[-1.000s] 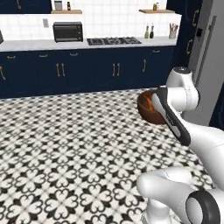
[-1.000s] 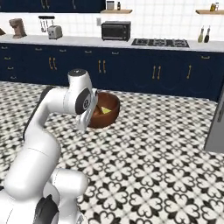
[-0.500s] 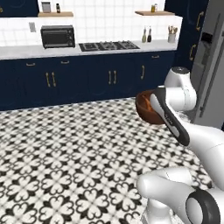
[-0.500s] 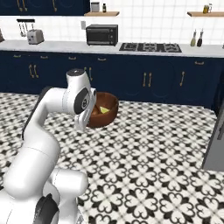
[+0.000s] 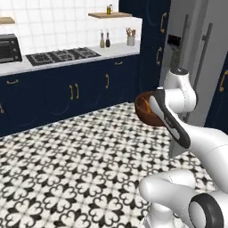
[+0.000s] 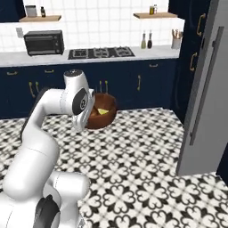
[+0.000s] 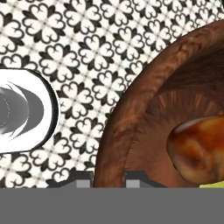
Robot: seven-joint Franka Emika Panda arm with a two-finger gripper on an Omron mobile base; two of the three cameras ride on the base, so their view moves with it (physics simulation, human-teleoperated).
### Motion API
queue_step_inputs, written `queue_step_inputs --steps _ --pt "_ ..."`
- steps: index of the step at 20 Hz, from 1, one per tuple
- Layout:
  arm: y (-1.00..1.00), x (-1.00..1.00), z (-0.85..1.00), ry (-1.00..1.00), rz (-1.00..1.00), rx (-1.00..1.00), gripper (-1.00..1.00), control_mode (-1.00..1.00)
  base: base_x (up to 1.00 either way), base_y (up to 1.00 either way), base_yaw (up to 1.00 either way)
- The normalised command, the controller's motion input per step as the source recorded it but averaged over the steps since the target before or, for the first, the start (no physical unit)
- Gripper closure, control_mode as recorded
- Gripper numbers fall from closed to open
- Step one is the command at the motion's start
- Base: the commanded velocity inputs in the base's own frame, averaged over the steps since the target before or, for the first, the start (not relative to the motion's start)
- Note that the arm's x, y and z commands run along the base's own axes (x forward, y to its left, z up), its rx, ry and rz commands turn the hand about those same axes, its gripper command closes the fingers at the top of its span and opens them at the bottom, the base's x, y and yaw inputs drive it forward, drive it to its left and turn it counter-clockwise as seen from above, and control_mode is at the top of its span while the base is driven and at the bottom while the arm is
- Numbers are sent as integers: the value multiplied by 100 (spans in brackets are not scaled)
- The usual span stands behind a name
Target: Pick the chicken drumstick and lemon wedge from their plates and place them in the bowl. Then put the bowl in the fridge.
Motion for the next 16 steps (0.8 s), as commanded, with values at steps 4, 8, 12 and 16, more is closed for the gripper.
queue_step_inputs --steps 4,8,12,16 --pt "0 0 0 0 0 0 100 100 100 52 -51" --pt "0 0 0 0 0 0 100 100 100 62 -49" --pt "0 0 0 0 0 0 100 100 100 72 -49" --pt "0 0 0 0 0 0 100 100 100 73 -49"
